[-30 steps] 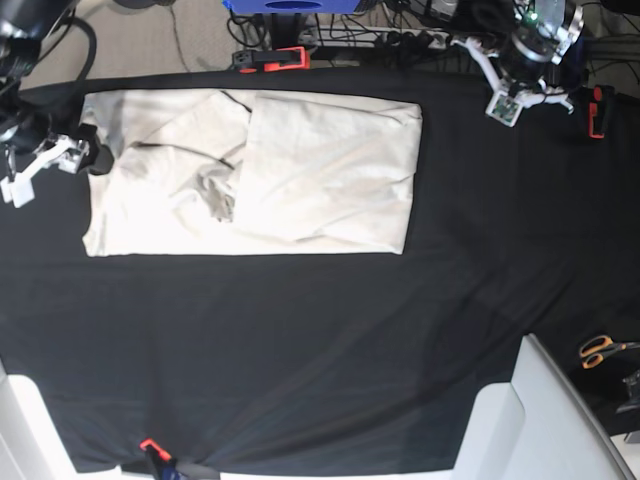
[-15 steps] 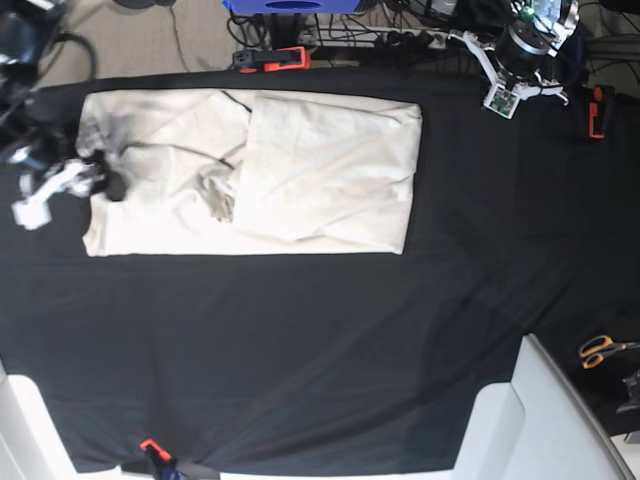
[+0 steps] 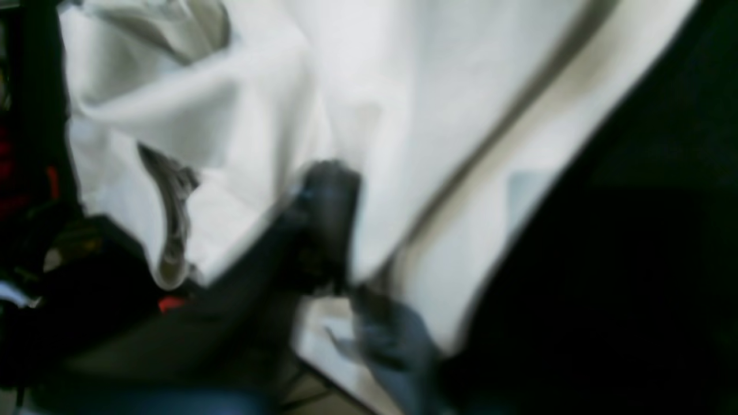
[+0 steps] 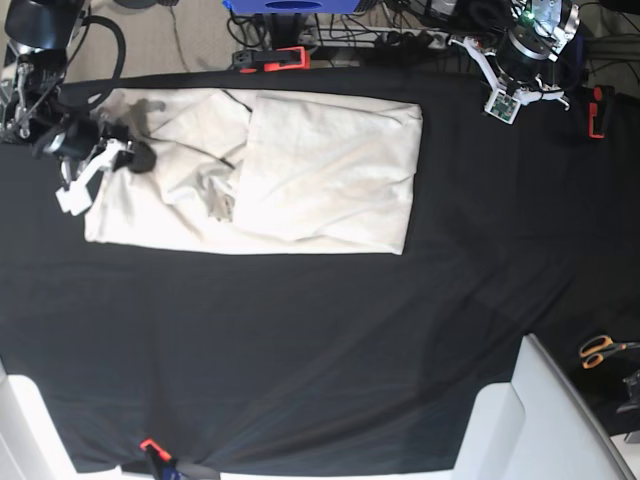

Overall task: Fold the T-shirt properly
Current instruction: 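Grasp the shirt's sleeve end with the right gripper and lift it, then fold the held end with the right gripper over onto the shirt body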

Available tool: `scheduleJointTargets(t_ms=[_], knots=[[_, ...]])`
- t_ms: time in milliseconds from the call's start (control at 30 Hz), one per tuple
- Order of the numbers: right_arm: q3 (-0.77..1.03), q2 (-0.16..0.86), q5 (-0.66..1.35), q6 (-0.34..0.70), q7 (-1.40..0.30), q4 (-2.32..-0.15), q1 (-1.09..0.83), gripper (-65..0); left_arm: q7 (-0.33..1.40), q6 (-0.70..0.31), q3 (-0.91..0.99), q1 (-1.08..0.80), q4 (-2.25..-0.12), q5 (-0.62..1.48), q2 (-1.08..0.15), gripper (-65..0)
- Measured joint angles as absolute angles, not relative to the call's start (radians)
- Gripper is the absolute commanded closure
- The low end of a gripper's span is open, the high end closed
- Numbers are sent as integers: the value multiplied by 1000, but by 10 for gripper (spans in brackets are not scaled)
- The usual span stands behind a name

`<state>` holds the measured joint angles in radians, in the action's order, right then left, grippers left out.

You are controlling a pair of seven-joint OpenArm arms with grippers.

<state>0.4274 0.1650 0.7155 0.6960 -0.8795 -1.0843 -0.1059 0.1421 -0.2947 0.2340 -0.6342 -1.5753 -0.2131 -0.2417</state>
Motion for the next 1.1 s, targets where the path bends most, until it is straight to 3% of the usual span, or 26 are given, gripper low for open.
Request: scheduleJointTargets(t_ms=[233, 400, 533, 767, 1100], knots=[[425, 217, 698, 697, -902, -1087, -90, -5, 142, -295, 234, -635, -1575, -213, -233, 0], [426, 229, 679, 690, -920, -1215, -103, -5, 142, -295, 234, -635, -1575, -213, -233, 0], [406, 226, 652, 464, -918, -1367, -130, -5, 142, -295, 234, -635, -1575, -213, -233, 0], [88, 198, 598, 76, -912, -1652, -212, -5, 142, -294, 234, -635, -1575, -213, -233, 0], [-302, 199, 597, -287, -905, -1731, -168, -5, 142, -295, 234, -635, -1575, -213, -233, 0]])
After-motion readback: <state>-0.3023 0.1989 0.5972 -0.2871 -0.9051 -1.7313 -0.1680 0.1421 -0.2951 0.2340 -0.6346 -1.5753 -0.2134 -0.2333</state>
